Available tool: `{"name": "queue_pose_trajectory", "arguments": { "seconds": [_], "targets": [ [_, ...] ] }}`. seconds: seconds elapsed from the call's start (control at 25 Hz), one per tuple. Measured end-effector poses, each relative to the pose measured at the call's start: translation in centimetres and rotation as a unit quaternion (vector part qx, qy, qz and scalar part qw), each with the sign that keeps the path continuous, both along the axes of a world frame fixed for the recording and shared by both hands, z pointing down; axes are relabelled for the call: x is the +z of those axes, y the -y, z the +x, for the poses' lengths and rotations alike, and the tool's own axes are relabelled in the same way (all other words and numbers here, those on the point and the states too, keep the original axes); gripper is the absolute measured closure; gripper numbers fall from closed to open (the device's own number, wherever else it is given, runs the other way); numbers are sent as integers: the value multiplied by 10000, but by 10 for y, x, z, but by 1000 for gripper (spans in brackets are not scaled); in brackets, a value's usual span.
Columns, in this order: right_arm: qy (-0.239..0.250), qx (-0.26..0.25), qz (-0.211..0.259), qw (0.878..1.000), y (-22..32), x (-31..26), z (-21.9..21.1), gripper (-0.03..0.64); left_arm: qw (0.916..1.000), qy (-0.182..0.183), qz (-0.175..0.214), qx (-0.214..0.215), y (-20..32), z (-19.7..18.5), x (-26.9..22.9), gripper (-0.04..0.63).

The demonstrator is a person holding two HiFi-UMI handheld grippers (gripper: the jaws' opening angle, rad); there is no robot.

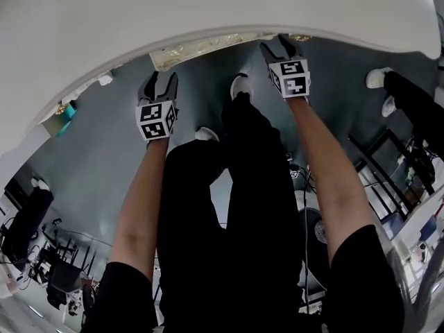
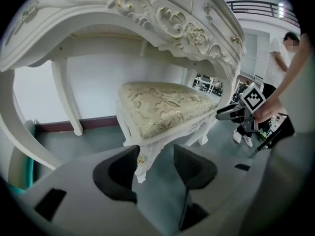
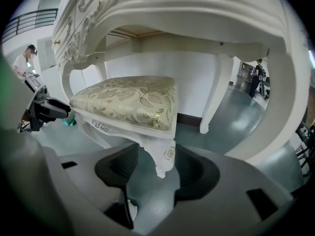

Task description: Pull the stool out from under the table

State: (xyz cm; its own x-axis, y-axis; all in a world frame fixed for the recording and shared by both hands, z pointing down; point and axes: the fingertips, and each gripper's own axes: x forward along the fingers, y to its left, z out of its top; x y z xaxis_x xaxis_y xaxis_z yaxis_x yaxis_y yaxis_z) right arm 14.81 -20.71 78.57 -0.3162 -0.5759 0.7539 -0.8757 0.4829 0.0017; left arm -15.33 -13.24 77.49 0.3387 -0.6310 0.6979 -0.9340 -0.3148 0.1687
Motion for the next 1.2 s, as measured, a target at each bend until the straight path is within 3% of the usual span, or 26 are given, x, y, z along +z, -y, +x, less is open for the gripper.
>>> {"name": "queue_pose_trajectory", "arguments": {
  "seconds": [0.2,0.6,0.72,1.0,1.2],
  "targets": [
    [-80,-84,42,9999,8,7,-7,382,9997,199,5,149,4,-3,10,367],
    [75,-53,179,9998,20,9,-11,379,9997,241,80,0,25,-6,19,364],
    [26,-141,254,9996,20,7,-10,379,9991,389,37,172,29,-5,21,364],
    [202,-108,-9,9997,18,6,-5,381,9994,297,1,162,29,-1,21,365],
    [466,357,-144,9982,13,1,-6,388,9990,415,-161,20,25,-1,17,368]
  ]
}}
